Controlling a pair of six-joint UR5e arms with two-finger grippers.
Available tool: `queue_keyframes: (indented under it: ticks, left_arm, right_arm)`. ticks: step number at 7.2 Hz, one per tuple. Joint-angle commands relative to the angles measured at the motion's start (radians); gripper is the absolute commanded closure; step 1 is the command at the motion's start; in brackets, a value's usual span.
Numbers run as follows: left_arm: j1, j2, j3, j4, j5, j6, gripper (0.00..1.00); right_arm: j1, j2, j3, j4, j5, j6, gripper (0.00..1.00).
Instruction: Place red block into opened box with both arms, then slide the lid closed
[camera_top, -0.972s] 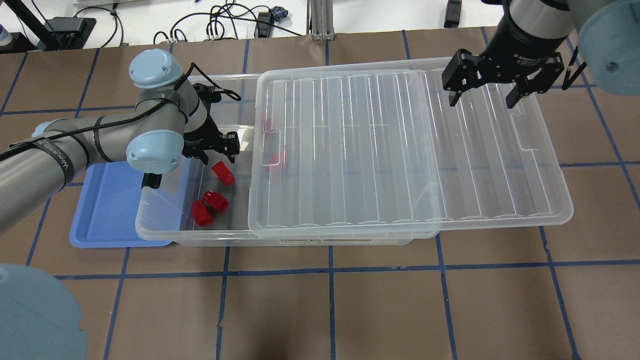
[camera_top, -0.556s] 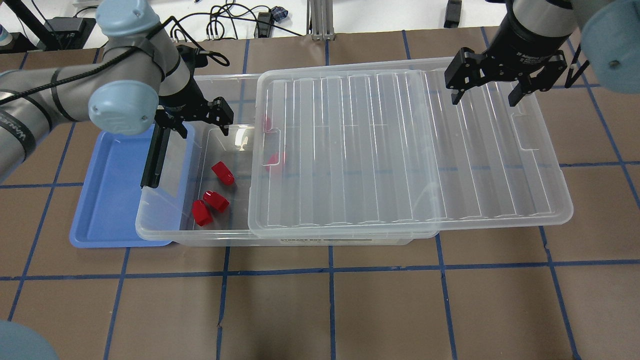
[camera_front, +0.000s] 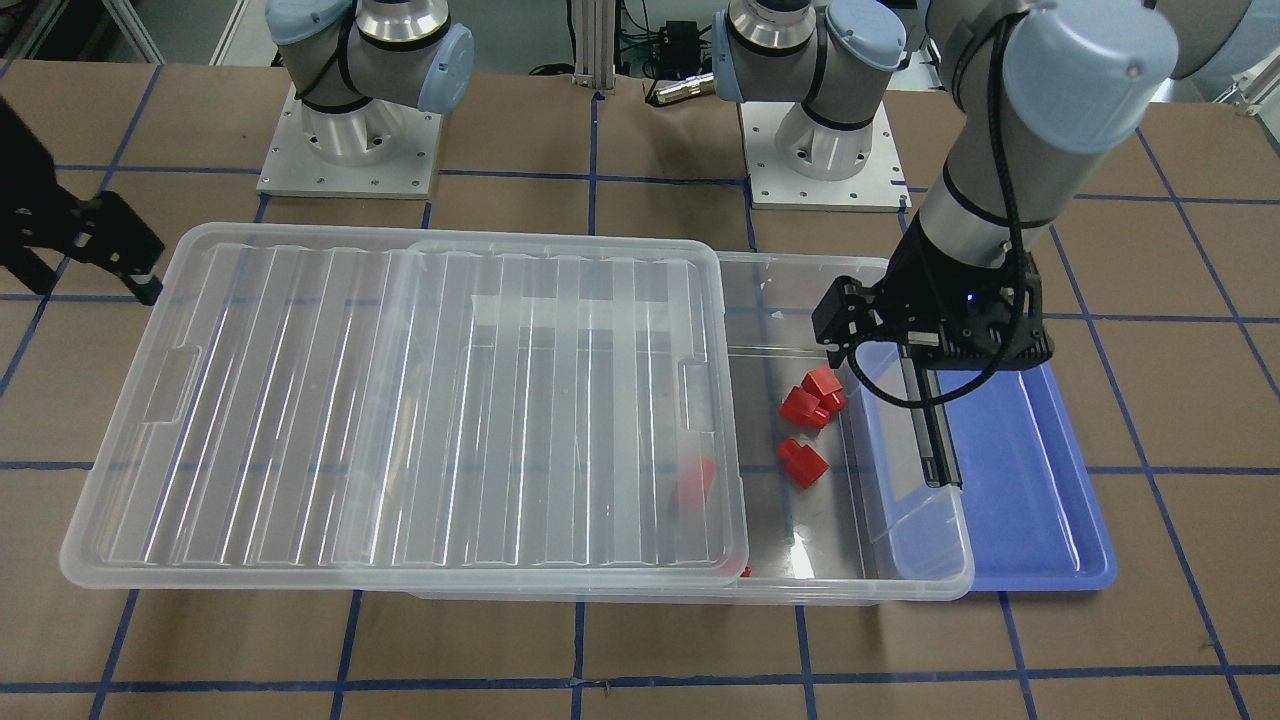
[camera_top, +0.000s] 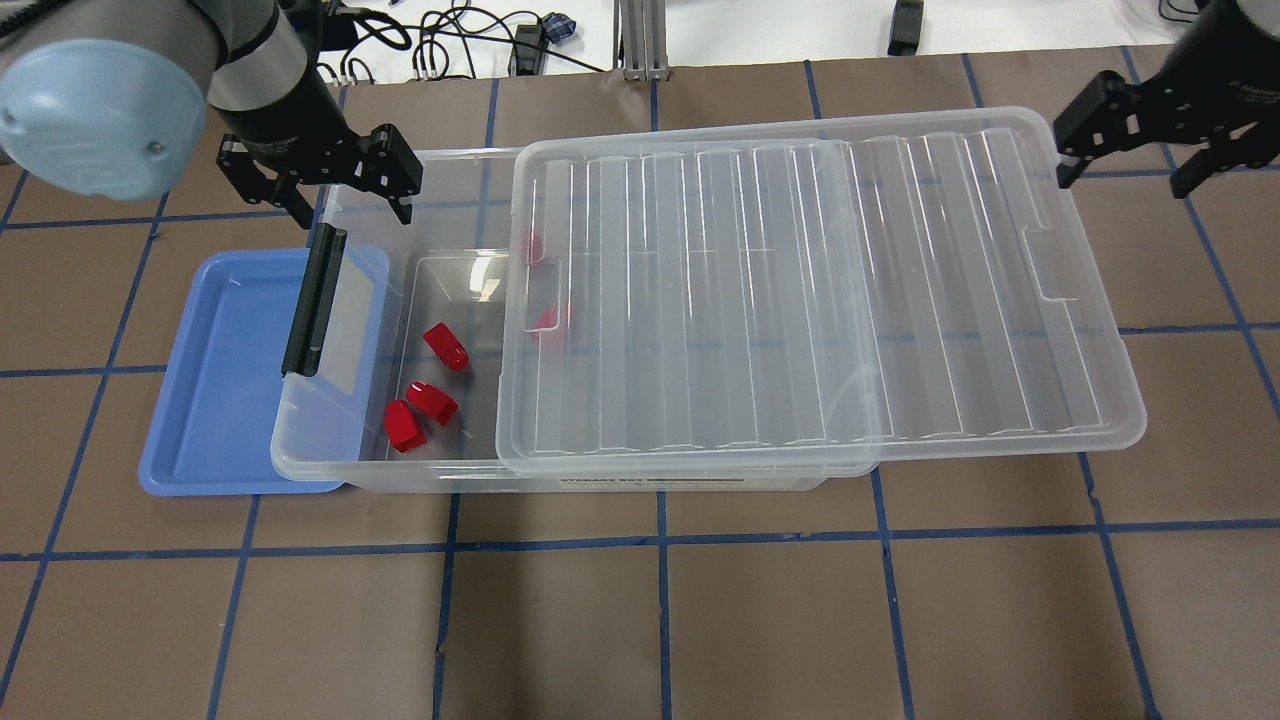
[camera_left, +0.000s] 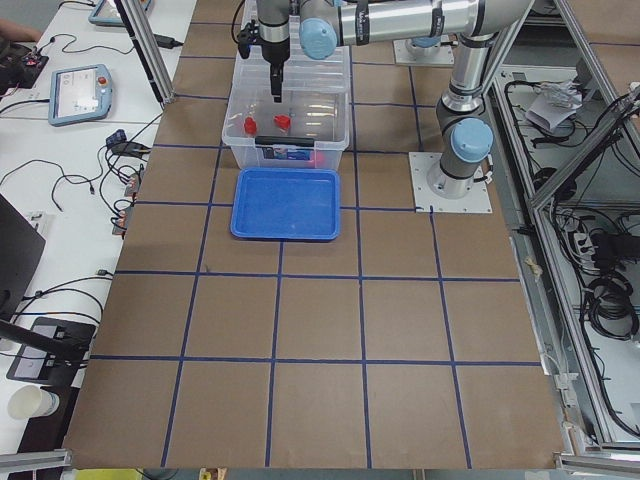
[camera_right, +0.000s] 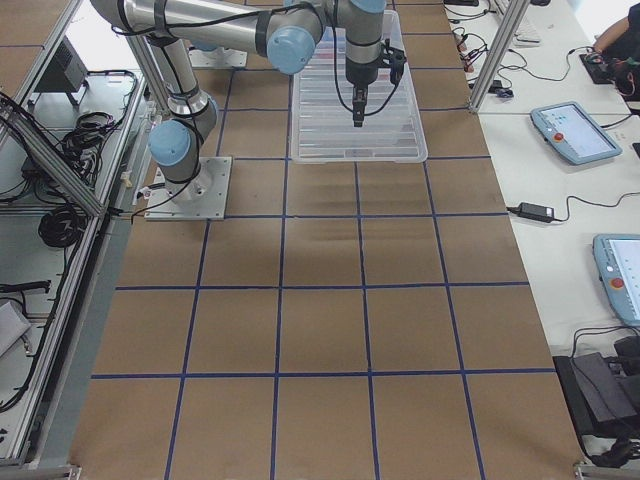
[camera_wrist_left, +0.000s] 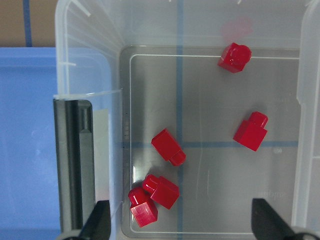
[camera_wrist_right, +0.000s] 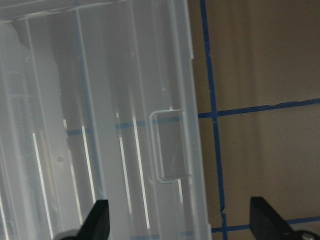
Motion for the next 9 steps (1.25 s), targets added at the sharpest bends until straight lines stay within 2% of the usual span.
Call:
queue_keyframes:
  ticks: [1, 2, 4, 9]
  left_arm:
    - [0.003, 0.011, 0.100, -0.095, -0.001, 0.002, 0.00]
    - [-0.003, 0.011, 0.118, -0.107, -0.004, 0.001, 0.00]
    - [-0.003, 0.013, 0.120, -0.124, 0.002, 0.002, 0.00]
    - [-0.003, -0.013, 0.112, -0.120, -0.005, 0.002, 0.00]
  right_arm:
    - [-0.153, 0.031, 0.031, -0.009, 0.002, -0.218, 0.00]
    - [-0.158, 0.037, 0.072, -0.056, 0.000, -0.222, 0.00]
    - [-0.158, 0.094, 0.220, -0.272, -0.004, -0.223, 0.00]
    - [-0.134, 0.099, 0.247, -0.288, 0.002, -0.197, 0.00]
